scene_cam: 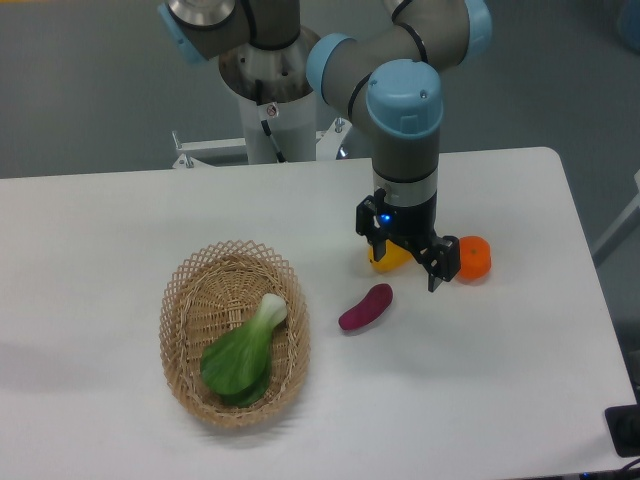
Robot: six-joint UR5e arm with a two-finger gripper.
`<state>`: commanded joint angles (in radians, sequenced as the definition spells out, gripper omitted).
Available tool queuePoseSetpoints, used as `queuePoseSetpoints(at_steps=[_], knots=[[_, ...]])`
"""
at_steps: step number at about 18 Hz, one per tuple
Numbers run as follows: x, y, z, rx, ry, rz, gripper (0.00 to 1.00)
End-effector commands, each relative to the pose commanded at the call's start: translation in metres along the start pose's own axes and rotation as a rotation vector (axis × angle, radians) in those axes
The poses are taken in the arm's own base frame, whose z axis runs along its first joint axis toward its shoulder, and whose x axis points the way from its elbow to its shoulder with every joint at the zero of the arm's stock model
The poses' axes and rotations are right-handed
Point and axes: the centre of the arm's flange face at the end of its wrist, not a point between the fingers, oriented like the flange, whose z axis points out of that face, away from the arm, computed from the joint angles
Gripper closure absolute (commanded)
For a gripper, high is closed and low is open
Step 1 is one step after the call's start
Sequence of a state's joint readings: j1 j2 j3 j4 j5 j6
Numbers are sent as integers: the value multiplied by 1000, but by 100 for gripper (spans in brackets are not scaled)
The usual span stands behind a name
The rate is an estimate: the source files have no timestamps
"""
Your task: Pick up the green vegetable from the basket
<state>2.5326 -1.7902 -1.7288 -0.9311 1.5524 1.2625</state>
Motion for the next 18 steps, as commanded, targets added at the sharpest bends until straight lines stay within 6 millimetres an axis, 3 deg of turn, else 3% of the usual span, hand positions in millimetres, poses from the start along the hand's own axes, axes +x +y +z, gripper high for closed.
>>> queuePoseSetpoints(at_steps=[10,13,18], knots=[[13,-11,6,4,15,-15,0],[40,-34,6,6,34,-73,0],[101,-62,32,-14,110,-131,0]])
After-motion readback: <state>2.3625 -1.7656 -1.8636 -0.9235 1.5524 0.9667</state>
